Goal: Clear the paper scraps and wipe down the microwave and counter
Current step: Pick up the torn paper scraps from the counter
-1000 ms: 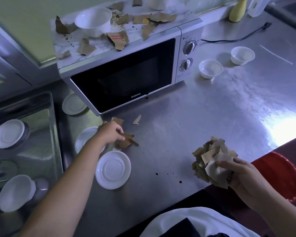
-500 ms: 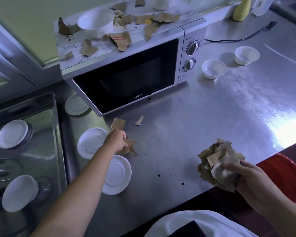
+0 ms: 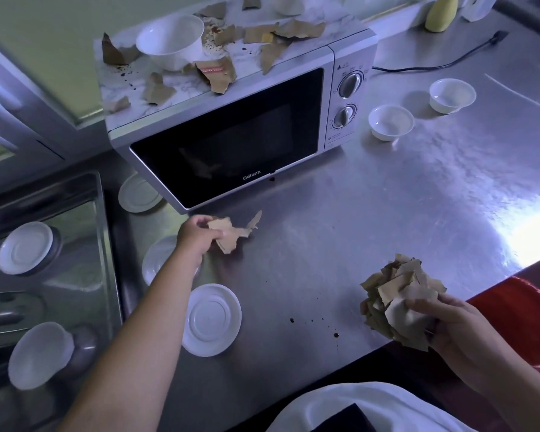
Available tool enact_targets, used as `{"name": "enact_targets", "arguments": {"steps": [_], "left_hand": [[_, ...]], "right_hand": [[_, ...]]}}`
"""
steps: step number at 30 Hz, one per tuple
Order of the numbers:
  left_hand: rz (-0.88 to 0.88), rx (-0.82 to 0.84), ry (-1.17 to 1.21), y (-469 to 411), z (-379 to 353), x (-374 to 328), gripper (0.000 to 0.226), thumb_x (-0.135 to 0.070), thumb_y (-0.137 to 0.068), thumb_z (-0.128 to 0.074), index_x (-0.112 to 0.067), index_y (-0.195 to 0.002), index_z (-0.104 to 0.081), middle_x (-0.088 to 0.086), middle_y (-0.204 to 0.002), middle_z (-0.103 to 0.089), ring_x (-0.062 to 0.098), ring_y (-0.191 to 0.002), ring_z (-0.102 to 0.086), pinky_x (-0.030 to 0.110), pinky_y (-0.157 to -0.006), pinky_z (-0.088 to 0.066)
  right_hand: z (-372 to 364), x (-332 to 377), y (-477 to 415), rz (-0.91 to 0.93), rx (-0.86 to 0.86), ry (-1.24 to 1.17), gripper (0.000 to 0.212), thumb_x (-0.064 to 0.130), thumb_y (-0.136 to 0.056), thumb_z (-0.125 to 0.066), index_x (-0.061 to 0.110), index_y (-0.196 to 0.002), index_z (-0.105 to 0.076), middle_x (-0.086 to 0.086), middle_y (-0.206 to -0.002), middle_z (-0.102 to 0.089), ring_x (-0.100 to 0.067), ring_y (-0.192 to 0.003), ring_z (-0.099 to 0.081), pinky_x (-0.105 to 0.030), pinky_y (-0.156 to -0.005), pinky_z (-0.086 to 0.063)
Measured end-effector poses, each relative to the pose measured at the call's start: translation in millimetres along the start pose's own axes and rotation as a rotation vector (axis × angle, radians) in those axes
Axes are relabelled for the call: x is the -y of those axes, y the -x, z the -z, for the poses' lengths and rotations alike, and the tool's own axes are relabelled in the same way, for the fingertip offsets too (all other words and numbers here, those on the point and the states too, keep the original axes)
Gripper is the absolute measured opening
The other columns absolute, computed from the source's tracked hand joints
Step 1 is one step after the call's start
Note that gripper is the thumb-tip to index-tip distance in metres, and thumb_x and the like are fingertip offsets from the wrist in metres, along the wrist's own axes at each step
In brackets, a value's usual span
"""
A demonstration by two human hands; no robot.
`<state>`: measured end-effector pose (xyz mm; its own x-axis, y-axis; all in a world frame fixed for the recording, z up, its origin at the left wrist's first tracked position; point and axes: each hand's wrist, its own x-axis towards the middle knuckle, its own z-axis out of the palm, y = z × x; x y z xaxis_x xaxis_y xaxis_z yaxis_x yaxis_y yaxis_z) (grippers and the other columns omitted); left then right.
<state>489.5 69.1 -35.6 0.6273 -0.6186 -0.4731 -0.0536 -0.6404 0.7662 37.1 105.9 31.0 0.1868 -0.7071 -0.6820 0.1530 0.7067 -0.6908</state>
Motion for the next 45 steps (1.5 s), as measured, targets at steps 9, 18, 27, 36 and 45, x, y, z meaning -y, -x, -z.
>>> {"name": "enact_targets", "arguments": {"steps": [9,18,27,36,45], "left_hand": [[0.074,-0.078,-0.470,-14,-13,-8,0.044,-0.004,-0.078,-0.077,0.002,-0.119,-0.062,0.019,-0.120,-0.066,0.036,-0.107,-0.065,0.034,-0.080,-0.052],[-0.051,0.273,-0.344,-1,-7,-25,0.025,-0.016,-0.073,-0.087,-0.016,-0.095,-0.074,-0.003,-0.090,-0.074,0.012,-0.082,-0.064,0.021,-0.068,-0.042],[-0.234,0.075,-0.644,-6,-87,-35,0.018,-0.006,-0.082,-0.075,-0.003,-0.099,-0.071,0.016,-0.117,-0.062,0.032,-0.101,-0.063,0.033,-0.085,-0.048],[-0.236,0.055,-0.585,-9,-106,-31,0.006,-0.006,-0.088,-0.059,-0.012,-0.089,-0.059,0.009,-0.095,-0.066,0.030,-0.089,-0.064,0.035,-0.074,-0.050],[-0.156,0.385,-0.028,87,-120,-38,0.035,0.008,-0.074,-0.075,-0.023,-0.085,-0.066,-0.003,-0.086,-0.071,0.019,-0.083,-0.067,0.037,-0.080,-0.055]], "right_hand": [[-1,2,4,0.007,-0.029,0.005,0.039,0.007,-0.075,-0.069,-0.007,-0.112,-0.069,-0.027,-0.110,-0.071,-0.037,-0.094,-0.072,-0.048,-0.085,-0.051],[3,-1,0,-0.024,-0.042,-0.019,0.038,0.006,-0.077,-0.068,-0.008,-0.112,-0.068,-0.029,-0.110,-0.070,-0.037,-0.092,-0.071,-0.048,-0.083,-0.051],[0,1,3,0.016,-0.037,-0.034,0.030,0.005,-0.078,-0.068,-0.005,-0.105,-0.072,-0.027,-0.105,-0.072,-0.033,-0.086,-0.074,-0.045,-0.077,-0.054],[12,-4,13,0.027,-0.089,-0.071,0.031,0.003,-0.083,-0.063,-0.006,-0.112,-0.068,-0.027,-0.107,-0.072,-0.035,-0.087,-0.074,-0.044,-0.077,-0.054],[9,1,15,0.097,0.005,-0.097,0.019,0.001,-0.076,-0.066,0.002,-0.091,-0.078,-0.023,-0.092,-0.073,-0.031,-0.077,-0.073,-0.033,-0.058,-0.058]]}}
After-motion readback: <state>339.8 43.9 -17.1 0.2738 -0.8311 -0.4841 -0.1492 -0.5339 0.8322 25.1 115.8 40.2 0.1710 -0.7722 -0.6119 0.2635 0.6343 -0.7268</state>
